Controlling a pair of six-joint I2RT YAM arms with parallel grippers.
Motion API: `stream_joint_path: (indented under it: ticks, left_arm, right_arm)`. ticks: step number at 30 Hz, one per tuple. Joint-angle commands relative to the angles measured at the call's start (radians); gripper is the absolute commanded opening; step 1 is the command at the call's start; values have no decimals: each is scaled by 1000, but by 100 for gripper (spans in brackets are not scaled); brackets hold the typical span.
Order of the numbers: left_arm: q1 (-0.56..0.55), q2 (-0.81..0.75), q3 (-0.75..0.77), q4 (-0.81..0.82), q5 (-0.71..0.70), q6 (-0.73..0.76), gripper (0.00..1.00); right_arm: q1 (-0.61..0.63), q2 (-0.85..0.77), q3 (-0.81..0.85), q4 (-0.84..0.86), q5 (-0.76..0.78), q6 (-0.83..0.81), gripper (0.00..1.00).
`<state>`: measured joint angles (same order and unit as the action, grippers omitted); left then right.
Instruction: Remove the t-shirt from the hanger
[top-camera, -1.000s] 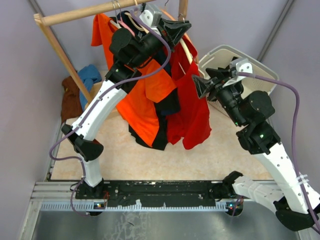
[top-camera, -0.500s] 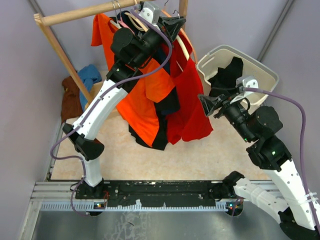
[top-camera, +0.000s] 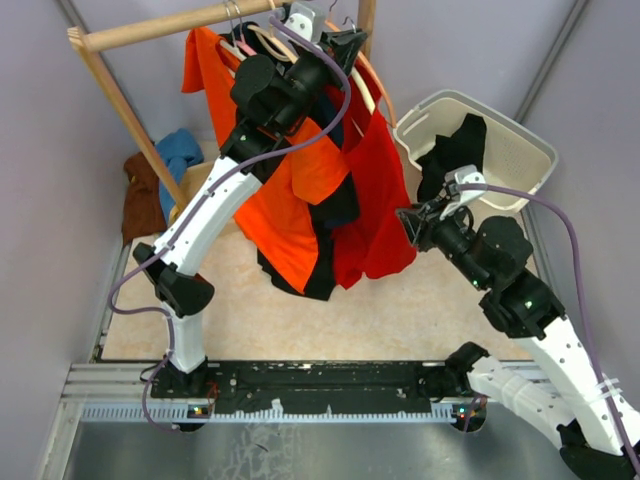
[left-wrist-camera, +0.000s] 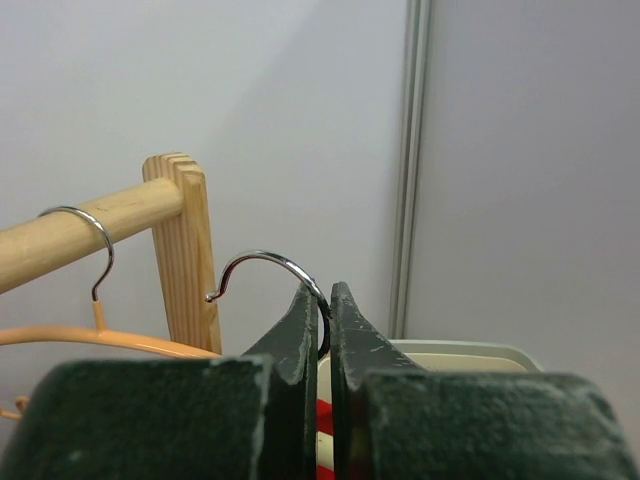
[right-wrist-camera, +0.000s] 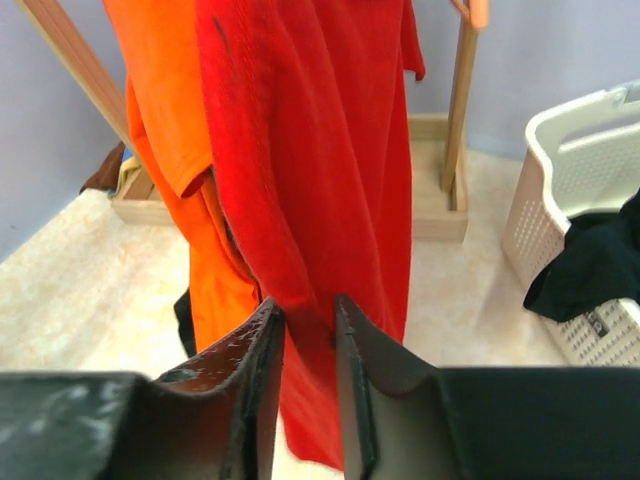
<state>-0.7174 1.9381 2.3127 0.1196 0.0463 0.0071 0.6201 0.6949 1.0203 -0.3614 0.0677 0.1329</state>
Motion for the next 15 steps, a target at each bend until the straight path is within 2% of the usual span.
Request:
stream_joint_path:
  ticks: [1,3,5,15]
  left_arm:
    - [-2,-21,48,58,-56,23,0]
    - [-2,-27,47,50,-72,24,0]
    - [-2,-35,45,40,-89,26,0]
    - [-2,-109,14,30,-128,4,0]
  right_arm:
    - [7,-5,-28,35,27,8,16]
    - [7,-5,-46,35,29,19,3]
    - [7,-10,-69,34,31,32,0]
    - [7,13,-168,24,115,129,0]
